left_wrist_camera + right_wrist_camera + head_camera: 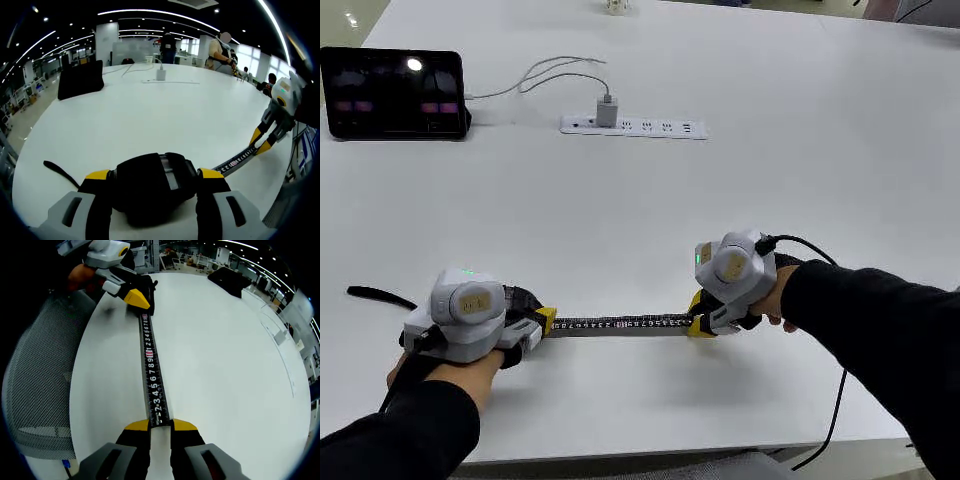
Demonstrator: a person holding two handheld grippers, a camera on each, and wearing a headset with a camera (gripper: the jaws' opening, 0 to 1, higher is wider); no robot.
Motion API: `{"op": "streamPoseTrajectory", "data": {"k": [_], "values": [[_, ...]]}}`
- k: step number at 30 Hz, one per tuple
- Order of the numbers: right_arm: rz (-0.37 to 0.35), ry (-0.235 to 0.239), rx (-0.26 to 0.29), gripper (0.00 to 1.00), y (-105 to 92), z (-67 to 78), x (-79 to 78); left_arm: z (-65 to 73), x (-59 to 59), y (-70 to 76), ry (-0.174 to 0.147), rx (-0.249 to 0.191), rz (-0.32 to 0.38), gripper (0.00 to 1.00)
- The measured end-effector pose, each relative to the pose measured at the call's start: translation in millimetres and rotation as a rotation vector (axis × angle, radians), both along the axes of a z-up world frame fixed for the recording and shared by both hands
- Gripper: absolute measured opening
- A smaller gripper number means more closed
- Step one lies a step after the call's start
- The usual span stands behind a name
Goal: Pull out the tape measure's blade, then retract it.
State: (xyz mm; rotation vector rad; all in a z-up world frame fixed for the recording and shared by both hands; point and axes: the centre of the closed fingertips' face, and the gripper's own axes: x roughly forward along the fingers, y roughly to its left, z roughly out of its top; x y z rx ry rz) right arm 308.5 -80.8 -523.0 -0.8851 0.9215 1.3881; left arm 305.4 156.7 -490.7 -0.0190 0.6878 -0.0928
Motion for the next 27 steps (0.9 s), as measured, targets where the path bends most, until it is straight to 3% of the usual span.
{"op": "streamPoseTrajectory", "data": {"k": [27], "values": [[-0.01, 0.004, 0.038, 0.11, 21.6, 0.6, -2.3, 0.0, -0.2, -0.6, 0.005, -0.004, -0.003, 0.64]]}}
